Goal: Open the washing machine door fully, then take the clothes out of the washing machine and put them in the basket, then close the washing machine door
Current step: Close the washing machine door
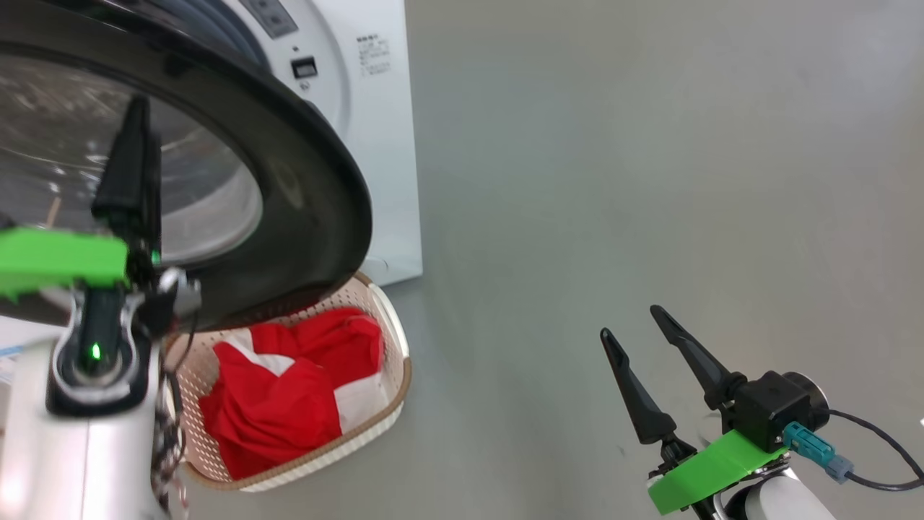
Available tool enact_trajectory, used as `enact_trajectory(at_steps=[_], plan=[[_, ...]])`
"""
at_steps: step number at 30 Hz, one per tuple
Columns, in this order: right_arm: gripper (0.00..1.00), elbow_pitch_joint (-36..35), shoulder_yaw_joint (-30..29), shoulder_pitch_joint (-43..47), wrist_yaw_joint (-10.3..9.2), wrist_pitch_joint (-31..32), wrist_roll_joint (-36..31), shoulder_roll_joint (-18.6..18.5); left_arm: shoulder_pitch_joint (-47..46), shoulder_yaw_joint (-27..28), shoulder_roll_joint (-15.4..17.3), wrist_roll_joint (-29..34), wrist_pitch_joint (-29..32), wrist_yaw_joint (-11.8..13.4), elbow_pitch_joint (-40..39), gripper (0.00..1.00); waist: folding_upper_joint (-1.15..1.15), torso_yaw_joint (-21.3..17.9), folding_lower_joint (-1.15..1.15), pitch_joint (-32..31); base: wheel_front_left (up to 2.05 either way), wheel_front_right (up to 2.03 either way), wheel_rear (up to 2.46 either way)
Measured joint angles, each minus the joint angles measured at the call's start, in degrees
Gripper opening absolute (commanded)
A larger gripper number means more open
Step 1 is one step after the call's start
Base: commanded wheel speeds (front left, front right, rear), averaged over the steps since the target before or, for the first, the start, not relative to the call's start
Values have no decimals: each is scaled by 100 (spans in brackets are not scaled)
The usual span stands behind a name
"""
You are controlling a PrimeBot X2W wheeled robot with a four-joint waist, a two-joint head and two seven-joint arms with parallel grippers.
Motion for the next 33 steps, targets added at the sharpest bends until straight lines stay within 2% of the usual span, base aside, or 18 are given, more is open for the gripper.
enact_trajectory(at_steps=[7, 13, 16, 21, 22, 23, 24, 25, 28, 33], plan=[[100, 32, -10, 275, 0, 0, 2, -15, 820, 9, 112, 182, -10, -188, -160, 100, 0, 150, 0, -389, 0, 0, 0], [100, 34, -29, 427, 0, 0, 11, -20, 1685, -121, 396, 917, -402, -412, -461, 100, 0, 336, 0, -715, 0, 0, 0], [100, 33, -41, 485, 0, 0, 11, -22, 2070, -347, 624, 1593, -701, -554, -669, 100, 0, 459, 0, -826, 0, 0, 0], [100, -16, -52, 486, 0, 0, 11, -22, 2593, -644, 1044, 2849, -1458, -653, -989, 100, 0, 626, 0, -979, 0, 0, 0], [100, -16, -52, 486, 0, 0, 11, -22, 2593, -644, 1044, 2849, -1458, -653, -989, 100, 0, 626, 0, -979, 0, 0, 0], [100, -33, -54, 486, 0, 0, 12, -23, 2804, -800, 1184, 3363, -1689, -682, -1093, 100, 0, 671, 0, -1029, 0, 0, 0], [100, -41, -55, 487, 0, 0, 12, -24, 2910, -861, 1235, 3617, -1784, -704, -1128, 100, 0, 688, 0, -1053, 0, 0, 0], [100, -41, -55, 487, 0, 0, 12, -24, 2910, -861, 1235, 3617, -1784, -704, -1128, 100, 0, 688, 0, -1053, 0, 0, 0], [100, -74, -78, 497, 0, 0, 12, -26, 3215, -934, 1314, 4292, -1945, -703, -1178, 100, 0, 726, 0, -1118, 0, 0, 0], [100, -127, -224, 643, 0, 0, 12, -27, 3738, -804, 1228, 5124, -1985, -703, -1303, 100, 0, 732, 0, -1210, 0, 0, 0]])
